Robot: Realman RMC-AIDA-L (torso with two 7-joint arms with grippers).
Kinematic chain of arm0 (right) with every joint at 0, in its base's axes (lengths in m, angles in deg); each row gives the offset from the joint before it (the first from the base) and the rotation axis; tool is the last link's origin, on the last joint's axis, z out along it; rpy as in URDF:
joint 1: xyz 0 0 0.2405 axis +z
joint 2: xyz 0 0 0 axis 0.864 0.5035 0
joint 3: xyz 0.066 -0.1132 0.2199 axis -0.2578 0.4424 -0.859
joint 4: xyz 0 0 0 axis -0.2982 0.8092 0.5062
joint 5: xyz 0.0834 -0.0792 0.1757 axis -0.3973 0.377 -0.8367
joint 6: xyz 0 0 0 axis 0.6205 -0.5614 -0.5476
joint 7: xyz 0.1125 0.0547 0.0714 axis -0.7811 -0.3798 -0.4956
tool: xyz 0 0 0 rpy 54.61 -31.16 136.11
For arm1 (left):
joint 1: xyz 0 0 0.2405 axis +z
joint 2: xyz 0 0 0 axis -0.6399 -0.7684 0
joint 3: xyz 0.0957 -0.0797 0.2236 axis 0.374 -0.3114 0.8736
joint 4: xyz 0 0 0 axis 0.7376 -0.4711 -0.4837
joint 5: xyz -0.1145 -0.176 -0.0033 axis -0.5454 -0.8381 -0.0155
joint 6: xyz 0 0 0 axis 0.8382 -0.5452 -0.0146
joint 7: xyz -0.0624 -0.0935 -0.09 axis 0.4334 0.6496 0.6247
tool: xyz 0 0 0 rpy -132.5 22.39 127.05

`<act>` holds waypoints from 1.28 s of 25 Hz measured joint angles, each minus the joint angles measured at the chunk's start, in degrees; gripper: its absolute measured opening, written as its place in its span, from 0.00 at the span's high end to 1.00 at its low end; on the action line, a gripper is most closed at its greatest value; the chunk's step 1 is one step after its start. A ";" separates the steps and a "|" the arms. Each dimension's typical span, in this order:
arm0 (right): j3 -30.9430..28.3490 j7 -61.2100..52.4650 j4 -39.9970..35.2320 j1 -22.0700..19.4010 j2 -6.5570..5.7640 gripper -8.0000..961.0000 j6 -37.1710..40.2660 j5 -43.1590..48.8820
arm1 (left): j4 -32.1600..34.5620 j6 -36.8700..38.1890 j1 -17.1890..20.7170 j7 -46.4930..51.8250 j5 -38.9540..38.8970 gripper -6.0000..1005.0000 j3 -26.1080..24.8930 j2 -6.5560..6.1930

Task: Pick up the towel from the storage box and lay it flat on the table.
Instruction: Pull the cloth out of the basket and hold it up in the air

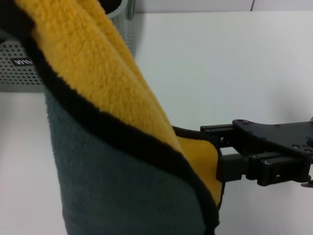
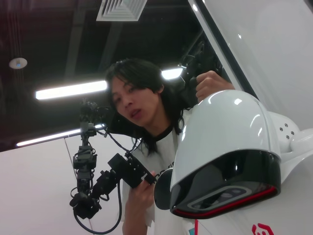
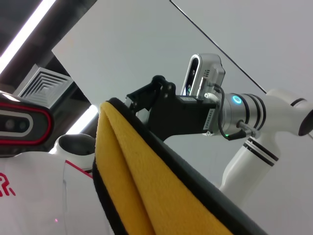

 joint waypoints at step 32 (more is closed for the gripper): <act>-0.05 0.18 0.70 -2.52 -0.51 0.70 -1.19 0.08 | -0.99 0.00 0.07 -0.09 0.55 0.97 -0.35 0.00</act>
